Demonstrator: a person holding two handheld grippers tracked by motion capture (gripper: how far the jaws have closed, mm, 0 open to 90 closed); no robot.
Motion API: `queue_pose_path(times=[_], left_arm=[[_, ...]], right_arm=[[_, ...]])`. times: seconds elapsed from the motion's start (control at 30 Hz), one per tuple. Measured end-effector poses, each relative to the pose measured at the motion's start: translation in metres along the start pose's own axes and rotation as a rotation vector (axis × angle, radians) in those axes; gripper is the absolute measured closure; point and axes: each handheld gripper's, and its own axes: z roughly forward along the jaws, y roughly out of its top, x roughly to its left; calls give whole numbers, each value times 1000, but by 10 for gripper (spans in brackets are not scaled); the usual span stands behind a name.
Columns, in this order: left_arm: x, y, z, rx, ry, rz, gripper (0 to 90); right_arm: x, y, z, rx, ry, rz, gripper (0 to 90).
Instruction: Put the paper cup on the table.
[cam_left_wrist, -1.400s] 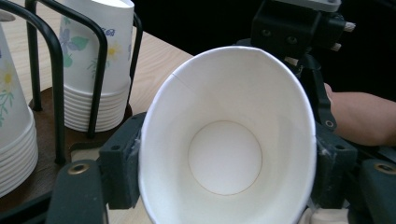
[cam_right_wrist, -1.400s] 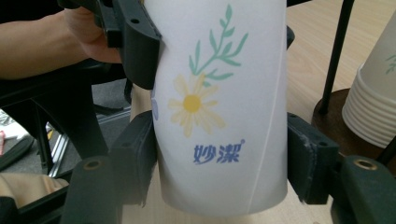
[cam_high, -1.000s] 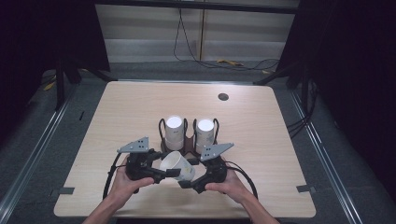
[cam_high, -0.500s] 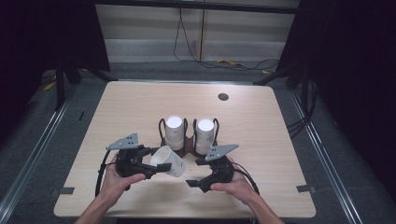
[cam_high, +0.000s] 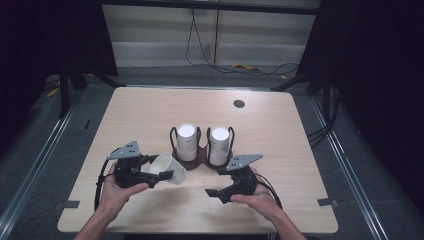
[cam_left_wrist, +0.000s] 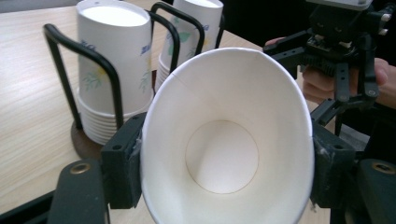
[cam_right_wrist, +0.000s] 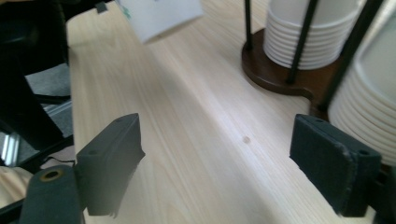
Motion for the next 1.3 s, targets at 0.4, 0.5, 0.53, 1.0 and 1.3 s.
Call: queue_pose_path(times=[0.4,0.5,0.53,1.0,1.3], left_arm=[[13,-5,-10,28,82,-23,274],[14,-6,-13,32,108,-30,274],[15,-6,-14,35,113,-30,273],[45,-7,-23,28,252,-98,275],[60,-1,-16,53,333,-95,276]], right_arm=[[-8,-17,-24,-19,-89,49,179],[-9,-22,-28,-12,-107,60,179],[-9,-24,-30,-10,-111,59,179],[-14,-36,-41,-36,-165,97,179],[-14,-37,-38,-28,-165,94,182]])
